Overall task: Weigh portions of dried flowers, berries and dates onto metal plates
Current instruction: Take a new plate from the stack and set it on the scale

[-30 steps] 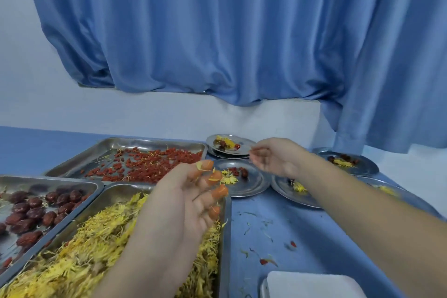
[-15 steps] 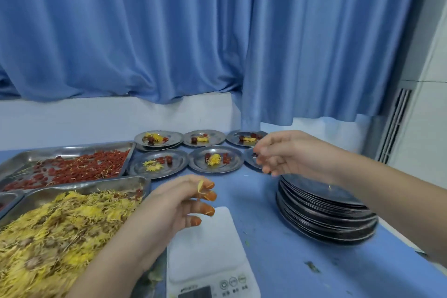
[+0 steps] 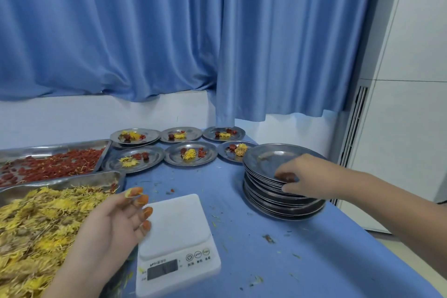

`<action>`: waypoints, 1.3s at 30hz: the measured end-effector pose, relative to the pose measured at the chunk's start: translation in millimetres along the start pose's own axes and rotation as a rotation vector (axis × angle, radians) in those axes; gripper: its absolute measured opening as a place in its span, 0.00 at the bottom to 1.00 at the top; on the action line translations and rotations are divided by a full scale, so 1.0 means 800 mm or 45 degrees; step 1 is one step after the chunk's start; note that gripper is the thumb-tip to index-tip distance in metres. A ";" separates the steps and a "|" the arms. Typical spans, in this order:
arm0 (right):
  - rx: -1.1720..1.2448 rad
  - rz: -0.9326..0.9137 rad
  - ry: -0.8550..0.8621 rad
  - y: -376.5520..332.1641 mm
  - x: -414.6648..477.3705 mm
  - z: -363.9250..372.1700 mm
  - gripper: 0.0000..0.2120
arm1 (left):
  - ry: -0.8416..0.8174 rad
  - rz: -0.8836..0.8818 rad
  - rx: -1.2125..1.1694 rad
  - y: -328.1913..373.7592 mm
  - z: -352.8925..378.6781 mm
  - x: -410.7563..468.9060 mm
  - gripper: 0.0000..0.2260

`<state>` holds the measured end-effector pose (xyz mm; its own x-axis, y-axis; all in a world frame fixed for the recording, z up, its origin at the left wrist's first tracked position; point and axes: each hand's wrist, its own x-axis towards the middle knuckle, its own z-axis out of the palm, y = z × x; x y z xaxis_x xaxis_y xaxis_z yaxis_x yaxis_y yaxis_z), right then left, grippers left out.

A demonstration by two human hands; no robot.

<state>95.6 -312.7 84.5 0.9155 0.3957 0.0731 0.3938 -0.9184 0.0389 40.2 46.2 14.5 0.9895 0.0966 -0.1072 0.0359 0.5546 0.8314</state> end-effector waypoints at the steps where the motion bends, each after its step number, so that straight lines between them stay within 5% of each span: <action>1: -0.015 -0.011 0.037 -0.002 0.000 -0.001 0.04 | 0.001 0.004 -0.052 0.003 -0.004 -0.002 0.09; 9: 0.068 0.123 0.225 -0.011 -0.001 -0.008 0.05 | 0.059 0.034 -0.174 0.010 -0.016 -0.003 0.09; 14: -0.363 0.098 0.591 -0.018 -0.014 -0.008 0.08 | 0.070 0.049 -0.168 0.008 -0.016 -0.003 0.08; 18: -0.383 -0.019 0.890 -0.044 -0.027 -0.008 0.02 | 0.093 0.060 -0.149 0.006 -0.013 -0.005 0.08; 23: -0.274 -0.285 1.149 -0.087 -0.032 0.012 0.07 | 0.128 0.093 -0.143 0.007 -0.013 -0.007 0.08; 32: -0.051 -0.595 1.078 -0.181 0.010 0.101 0.11 | 0.411 0.367 -0.256 0.014 -0.027 -0.005 0.08; 39: 0.063 -0.479 0.926 -0.204 0.022 0.137 0.13 | 0.393 0.329 -0.237 0.014 -0.028 -0.005 0.06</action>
<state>56.8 -156.8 -29.6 0.4459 0.5671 0.6925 0.6824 -0.7160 0.1470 33.4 70.3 12.1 0.8736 0.4782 -0.0900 -0.2609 0.6165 0.7429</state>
